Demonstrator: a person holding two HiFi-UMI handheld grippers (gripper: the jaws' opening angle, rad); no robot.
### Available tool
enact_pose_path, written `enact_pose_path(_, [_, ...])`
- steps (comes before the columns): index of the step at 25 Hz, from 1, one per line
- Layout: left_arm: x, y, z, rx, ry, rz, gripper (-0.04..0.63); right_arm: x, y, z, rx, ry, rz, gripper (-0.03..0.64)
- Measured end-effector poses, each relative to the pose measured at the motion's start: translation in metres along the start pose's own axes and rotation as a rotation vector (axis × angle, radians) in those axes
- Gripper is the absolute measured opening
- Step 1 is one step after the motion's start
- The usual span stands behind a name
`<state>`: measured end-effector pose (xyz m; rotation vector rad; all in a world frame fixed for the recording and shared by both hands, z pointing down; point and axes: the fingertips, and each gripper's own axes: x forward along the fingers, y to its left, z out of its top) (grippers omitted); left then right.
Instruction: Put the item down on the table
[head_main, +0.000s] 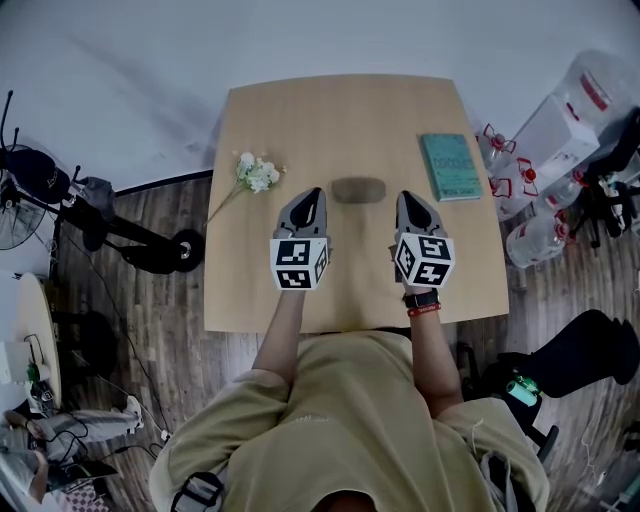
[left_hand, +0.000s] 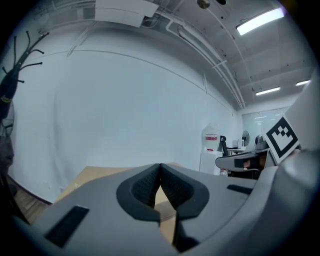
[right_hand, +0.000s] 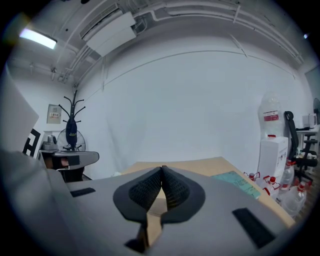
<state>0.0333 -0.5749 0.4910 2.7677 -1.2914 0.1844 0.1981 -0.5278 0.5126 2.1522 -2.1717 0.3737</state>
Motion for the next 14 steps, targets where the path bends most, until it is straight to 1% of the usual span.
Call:
enact_pose_path(2, [0.003,-0.005,-0.003,0.046,0.009,-0.015,0.023,0.003,0.0,-0.004,-0.004,0.009,0.001,0.015])
enact_pose_path(3, [0.005,-0.008,-0.005,0.057,0.014,-0.024,0.023,0.005,0.0,-0.007,-0.004,0.014,0.001,0.015])
enact_pose_path(6, [0.016,-0.01,-0.017,0.037,0.038,-0.041,0.023,0.013,-0.001,-0.015,0.013,0.037,0.024,0.015])
enact_pose_path(9, [0.037,-0.011,-0.036,0.041,0.092,-0.059,0.023,0.026,-0.006,-0.033,0.033,0.092,0.053,0.015])
enact_pose_path(11, [0.065,-0.012,-0.054,0.079,0.144,-0.08,0.025,0.038,-0.021,-0.051,0.019,0.146,0.046,0.014])
enact_pose_path(14, [0.117,-0.015,-0.086,0.189,0.227,-0.124,0.025,0.053,-0.05,-0.088,-0.033,0.258,0.035,0.014])
